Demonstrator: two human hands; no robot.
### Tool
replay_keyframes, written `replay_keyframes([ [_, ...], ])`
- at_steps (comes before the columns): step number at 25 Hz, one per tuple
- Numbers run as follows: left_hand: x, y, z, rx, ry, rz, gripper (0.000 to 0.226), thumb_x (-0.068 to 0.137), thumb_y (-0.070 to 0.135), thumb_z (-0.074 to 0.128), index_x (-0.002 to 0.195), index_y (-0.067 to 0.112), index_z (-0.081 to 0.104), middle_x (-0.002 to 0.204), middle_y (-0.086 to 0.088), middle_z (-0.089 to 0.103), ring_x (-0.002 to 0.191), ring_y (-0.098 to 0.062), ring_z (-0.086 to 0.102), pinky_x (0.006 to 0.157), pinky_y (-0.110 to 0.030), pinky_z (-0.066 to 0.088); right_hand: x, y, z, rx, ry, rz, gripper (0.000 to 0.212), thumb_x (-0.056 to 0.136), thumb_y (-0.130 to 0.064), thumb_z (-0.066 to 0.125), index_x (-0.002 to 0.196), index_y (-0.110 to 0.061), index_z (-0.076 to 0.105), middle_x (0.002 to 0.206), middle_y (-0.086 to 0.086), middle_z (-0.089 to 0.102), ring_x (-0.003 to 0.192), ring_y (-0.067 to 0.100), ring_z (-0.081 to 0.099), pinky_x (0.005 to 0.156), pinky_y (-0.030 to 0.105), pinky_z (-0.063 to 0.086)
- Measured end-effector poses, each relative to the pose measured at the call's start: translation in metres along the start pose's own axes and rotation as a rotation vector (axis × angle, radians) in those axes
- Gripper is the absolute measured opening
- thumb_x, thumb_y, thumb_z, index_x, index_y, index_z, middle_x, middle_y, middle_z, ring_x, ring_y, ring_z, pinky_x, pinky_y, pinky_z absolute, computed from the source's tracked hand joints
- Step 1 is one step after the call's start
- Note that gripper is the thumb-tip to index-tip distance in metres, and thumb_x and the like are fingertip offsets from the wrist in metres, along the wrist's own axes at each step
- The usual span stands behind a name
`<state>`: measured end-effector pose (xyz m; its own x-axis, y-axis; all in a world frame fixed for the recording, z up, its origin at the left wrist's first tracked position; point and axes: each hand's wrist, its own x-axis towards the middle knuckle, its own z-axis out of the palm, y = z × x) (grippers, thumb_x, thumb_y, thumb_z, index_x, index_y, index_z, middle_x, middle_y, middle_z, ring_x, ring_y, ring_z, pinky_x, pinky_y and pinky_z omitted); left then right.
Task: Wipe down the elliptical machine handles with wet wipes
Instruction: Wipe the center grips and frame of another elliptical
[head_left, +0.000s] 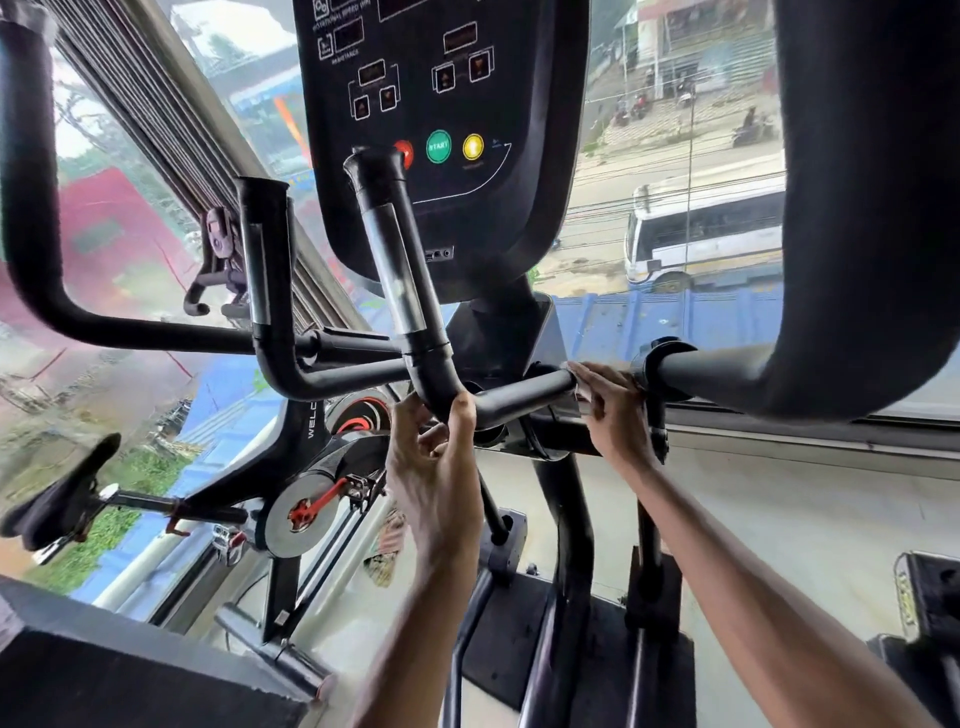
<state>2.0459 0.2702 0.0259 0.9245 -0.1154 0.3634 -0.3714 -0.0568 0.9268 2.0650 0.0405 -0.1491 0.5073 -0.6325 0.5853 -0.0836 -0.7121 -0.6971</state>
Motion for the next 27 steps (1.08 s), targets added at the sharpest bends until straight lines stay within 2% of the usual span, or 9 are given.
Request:
replay_keyframes([
  [2,0.001,-0.003,0.000,-0.002,-0.009,0.026,0.012,0.092,0.035,0.065,0.098,0.026,0.068,0.094,0.015,0.067,0.087,-0.006,0.061,0.077,-0.036,0.052,0.008,0.000,0.006,-0.038,-0.011,0.085,0.063,0.079,0.023,0.063,0.128,-0.015,0.074,0.123,0.001,0.073,0.106,0.030,0.069,0.099,0.031,0.051],
  [5,0.001,-0.006,0.000,-0.031,-0.004,0.052,0.017,0.092,0.033,0.067,0.100,0.018,0.068,0.092,0.017,0.067,0.083,0.001,0.061,0.072,-0.021,0.048,0.005,-0.004,0.002,0.045,0.021,0.058,0.056,0.083,0.025,0.057,0.124,-0.009,0.075,0.121,0.007,0.072,0.112,0.026,0.067,0.105,0.035,0.051],
  [8,-0.002,-0.006,0.004,-0.078,0.000,0.019,0.007,0.098,0.020,0.068,0.098,0.013,0.066,0.085,0.020,0.067,0.076,0.003,0.061,0.067,-0.013,0.046,0.000,-0.009,-0.001,0.024,0.027,0.028,0.067,0.075,0.030,0.052,0.126,-0.008,0.074,0.124,0.005,0.071,0.115,0.024,0.064,0.108,0.033,0.047],
  [14,-0.008,0.002,0.012,-0.054,0.073,-0.015,0.006,0.096,0.030,0.068,0.093,0.033,0.065,0.087,0.015,0.067,0.078,-0.006,0.062,0.071,-0.037,0.054,0.019,-0.017,0.010,0.075,-0.049,0.175,0.064,0.073,0.029,0.049,0.119,-0.005,0.076,0.118,0.013,0.070,0.111,0.033,0.066,0.099,0.015,0.040],
  [17,-0.009,0.004,0.013,-0.024,0.095,-0.043,0.005,0.092,0.042,0.064,0.092,0.038,0.063,0.091,0.014,0.069,0.087,-0.010,0.066,0.082,-0.054,0.059,0.016,-0.036,-0.002,0.285,0.009,0.141,0.048,0.076,0.030,0.041,0.112,0.016,0.069,0.110,0.037,0.062,0.111,0.006,0.063,0.096,-0.001,0.035],
  [20,-0.013,0.008,0.016,-0.016,0.115,-0.067,0.006,0.091,0.045,0.063,0.094,0.039,0.065,0.094,0.016,0.069,0.089,0.001,0.064,0.086,-0.054,0.059,0.001,-0.058,-0.020,0.405,0.081,-0.007,0.036,0.082,0.038,0.039,0.105,0.027,0.064,0.104,0.044,0.061,0.114,-0.026,0.048,0.102,0.000,0.035],
  [23,-0.014,0.012,0.018,-0.001,0.134,-0.073,0.008,0.092,0.042,0.062,0.095,0.035,0.065,0.094,0.014,0.069,0.088,0.001,0.065,0.084,-0.052,0.059,-0.016,-0.054,-0.030,0.218,0.065,-0.105,0.043,0.089,0.029,0.044,0.121,0.013,0.068,0.120,0.026,0.068,0.124,-0.006,0.053,0.112,0.008,0.033],
  [25,-0.014,0.012,0.018,0.000,0.131,-0.076,0.005,0.092,0.042,0.063,0.095,0.038,0.065,0.096,0.014,0.070,0.089,-0.002,0.067,0.084,-0.051,0.060,-0.012,-0.051,-0.033,0.179,-0.053,0.019,0.048,0.094,0.024,0.039,0.136,0.011,0.059,0.136,0.027,0.061,0.131,0.018,0.051,0.109,0.007,0.032],
  [27,-0.014,0.011,0.018,-0.007,0.128,-0.080,0.003,0.093,0.040,0.064,0.096,0.040,0.065,0.097,0.015,0.071,0.089,-0.002,0.068,0.083,-0.047,0.060,-0.004,-0.063,-0.038,0.189,-0.100,0.156,0.047,0.097,0.021,0.035,0.140,0.012,0.054,0.142,0.030,0.056,0.133,0.026,0.047,0.108,0.024,0.036],
])
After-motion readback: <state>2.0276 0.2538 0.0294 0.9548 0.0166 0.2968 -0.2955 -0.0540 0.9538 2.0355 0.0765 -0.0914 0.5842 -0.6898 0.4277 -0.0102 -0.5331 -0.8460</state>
